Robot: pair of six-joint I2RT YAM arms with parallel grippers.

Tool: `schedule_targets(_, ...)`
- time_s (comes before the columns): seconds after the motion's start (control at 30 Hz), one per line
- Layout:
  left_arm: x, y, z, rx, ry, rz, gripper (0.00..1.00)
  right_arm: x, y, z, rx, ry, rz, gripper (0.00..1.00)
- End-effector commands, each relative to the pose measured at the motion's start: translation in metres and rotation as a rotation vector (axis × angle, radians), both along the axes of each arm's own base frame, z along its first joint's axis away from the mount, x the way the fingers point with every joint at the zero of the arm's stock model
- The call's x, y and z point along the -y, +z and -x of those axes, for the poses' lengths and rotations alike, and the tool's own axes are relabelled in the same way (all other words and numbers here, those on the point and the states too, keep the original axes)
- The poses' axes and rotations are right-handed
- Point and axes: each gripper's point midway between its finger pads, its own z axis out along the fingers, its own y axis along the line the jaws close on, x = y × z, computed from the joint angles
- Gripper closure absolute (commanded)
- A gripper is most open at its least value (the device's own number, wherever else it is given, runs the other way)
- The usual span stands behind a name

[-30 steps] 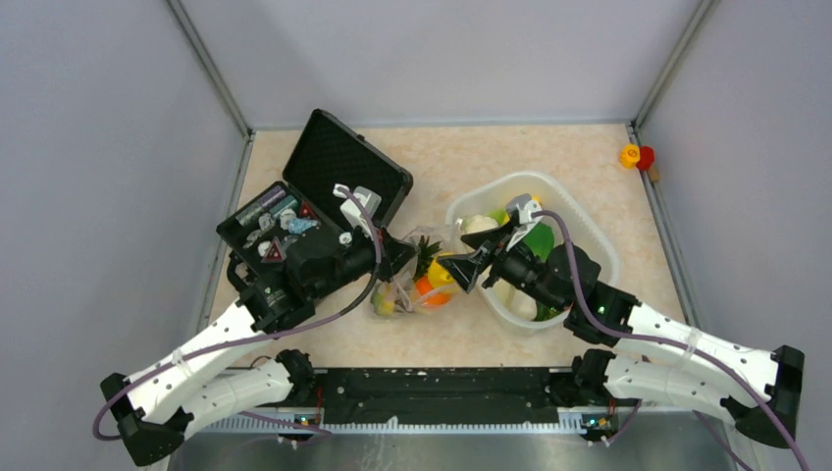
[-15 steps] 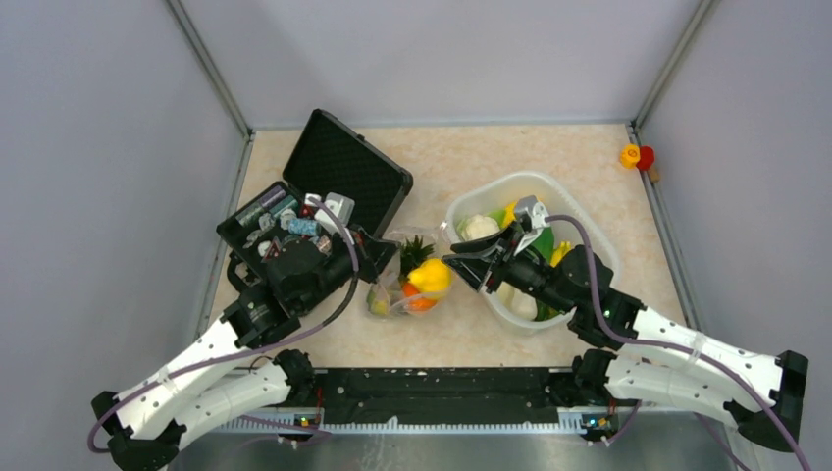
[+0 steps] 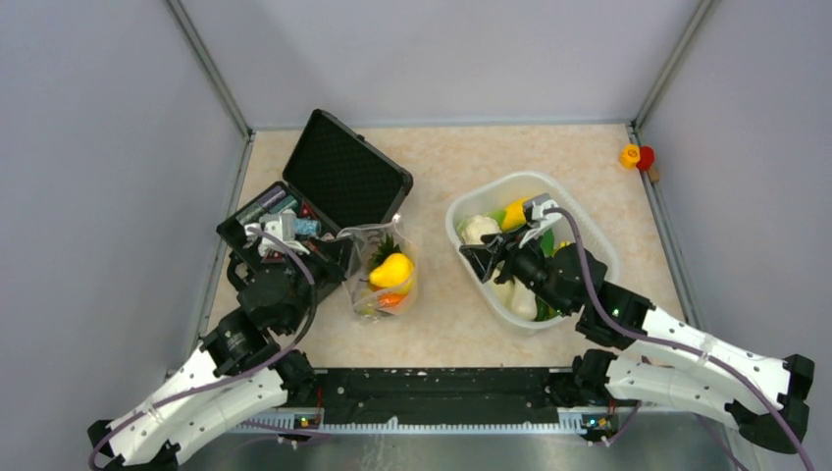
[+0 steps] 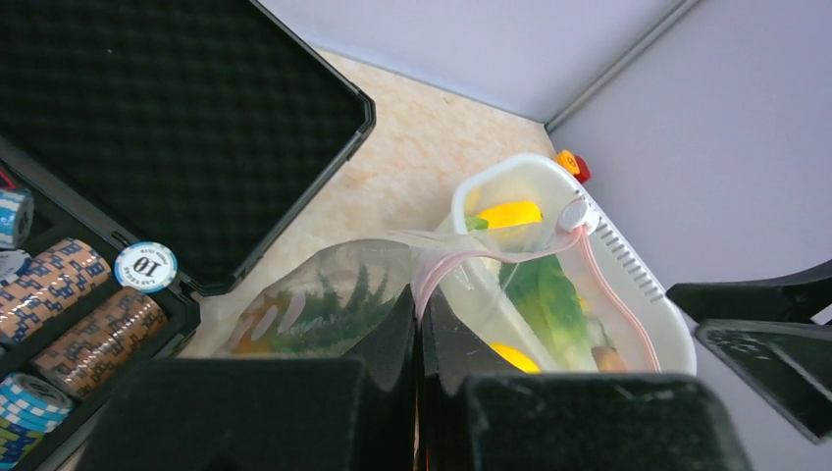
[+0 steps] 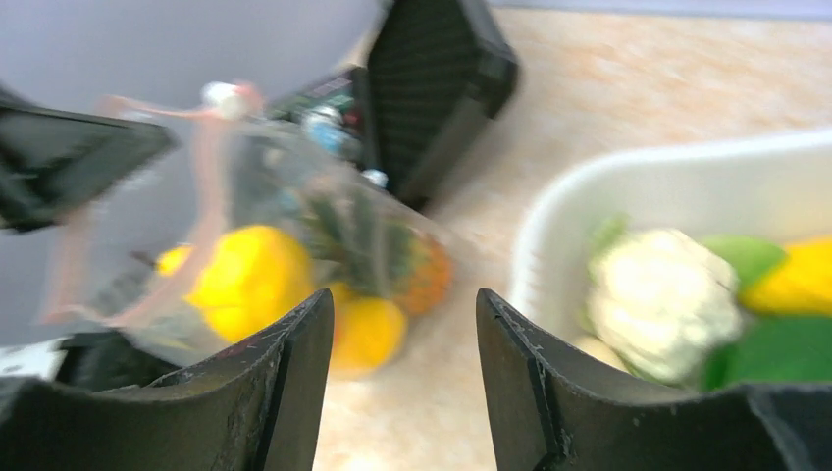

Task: Place the food in the zip-top bag and seal the zipper
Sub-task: Adjust the zipper food storage bag at the center of the board.

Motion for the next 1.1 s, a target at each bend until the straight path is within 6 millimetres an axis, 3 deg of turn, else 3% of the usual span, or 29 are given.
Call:
schedule_targets(0.0,0.002,0.018,-0.004,0.076,0.004,0.015,1.0,0.04,-0.02,-0.026,-0.062,-0.251,0.144,0.46)
schedule_targets(0.1,0.031,0.01,-0.007,0.012,-0.105,-0.098,1.0,0.037,-0.023,-0.025,-0.081,-0.232,0.155,0.45)
schedule_targets(0.27,0.065,0.006,-0.012,-0.067,-0.212,-0.154,1.0,-0.012,0.017,0.009,-0.06,0.07,-0.052,0.31)
schedule_targets(0.37,0.068,0.008,-0.012,-0.051,-0.218,-0.124,1.0,-0.03,0.03,0.02,-0.067,0.174,-0.101,0.3)
schedule_targets(0.5,0.062,0.016,-0.006,-0.006,-0.221,-0.082,1.0,-0.04,0.008,0.001,-0.163,0.093,-0.013,0.31)
schedule_targets(0.7,0.06,0.014,-0.005,-0.012,-0.22,-0.099,1.0,-0.049,-0.022,-0.024,-0.232,-0.022,0.096,0.45)
schedule_targets(0.77,0.058,0.013,-0.005,-0.015,-0.212,-0.109,1.0,-0.053,-0.018,-0.025,-0.213,-0.01,0.084,0.63)
schedule_targets(0.8,0.057,0.012,-0.006,-0.016,-0.208,-0.113,1.0,-0.059,-0.013,-0.022,-0.2,0.028,0.068,0.72)
schedule_targets(0.83,0.056,0.012,-0.006,-0.016,-0.202,-0.114,1.0,-0.064,-0.008,-0.018,-0.184,0.064,0.056,0.89)
schedule_targets(0.87,0.054,0.012,-0.007,-0.016,-0.194,-0.116,1.0,-0.067,0.0,-0.016,-0.164,0.091,0.033,1.0)
schedule_targets(0.97,0.049,0.012,-0.006,0.0,-0.18,-0.118,1.0,-0.067,0.033,-0.013,-0.085,0.116,-0.034,1.0)
schedule_targets(1.07,0.06,0.026,0.007,0.054,-0.279,-0.086,1.0,-0.046,0.072,-0.018,0.01,0.04,-0.111,1.0)
